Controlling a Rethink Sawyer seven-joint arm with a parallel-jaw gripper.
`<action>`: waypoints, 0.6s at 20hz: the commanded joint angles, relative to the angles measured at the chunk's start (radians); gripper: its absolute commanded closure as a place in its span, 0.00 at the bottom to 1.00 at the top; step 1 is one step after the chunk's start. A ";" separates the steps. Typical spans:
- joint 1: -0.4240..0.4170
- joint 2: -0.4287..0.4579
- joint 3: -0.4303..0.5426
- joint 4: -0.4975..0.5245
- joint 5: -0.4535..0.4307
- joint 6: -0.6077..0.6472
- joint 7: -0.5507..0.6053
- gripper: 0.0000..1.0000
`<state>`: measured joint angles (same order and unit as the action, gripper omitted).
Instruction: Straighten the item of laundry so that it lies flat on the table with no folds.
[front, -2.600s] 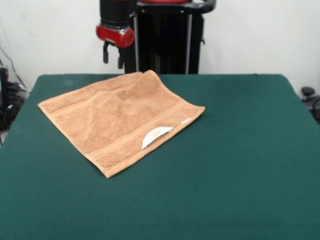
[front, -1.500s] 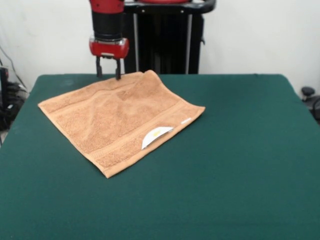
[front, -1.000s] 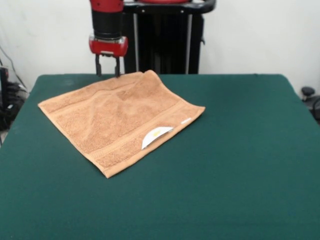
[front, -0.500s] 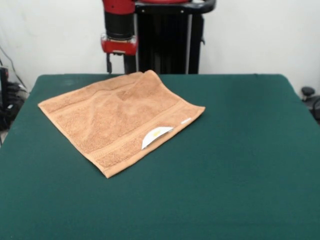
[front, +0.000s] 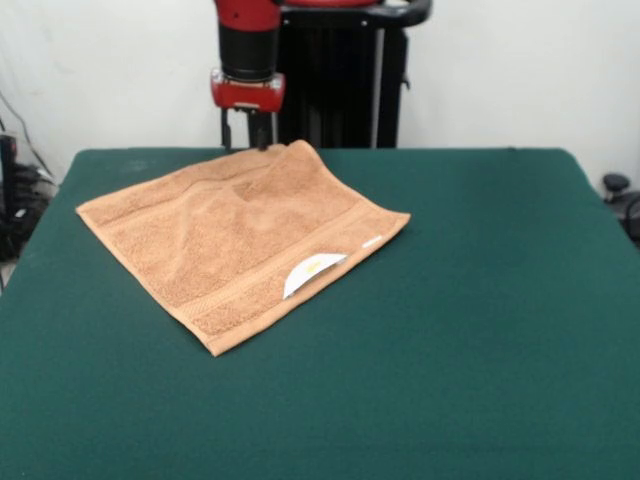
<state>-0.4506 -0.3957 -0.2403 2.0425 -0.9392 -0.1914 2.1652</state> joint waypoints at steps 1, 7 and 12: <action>-0.027 -0.048 0.151 -0.017 0.050 0.085 0.074 0.00; -0.023 -0.044 0.163 -0.022 0.075 0.091 0.083 0.00; 0.004 -0.032 0.148 -0.026 0.099 0.064 0.099 0.00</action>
<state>-0.4826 -0.4484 -0.2225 2.0442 -0.9187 -0.1861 2.1652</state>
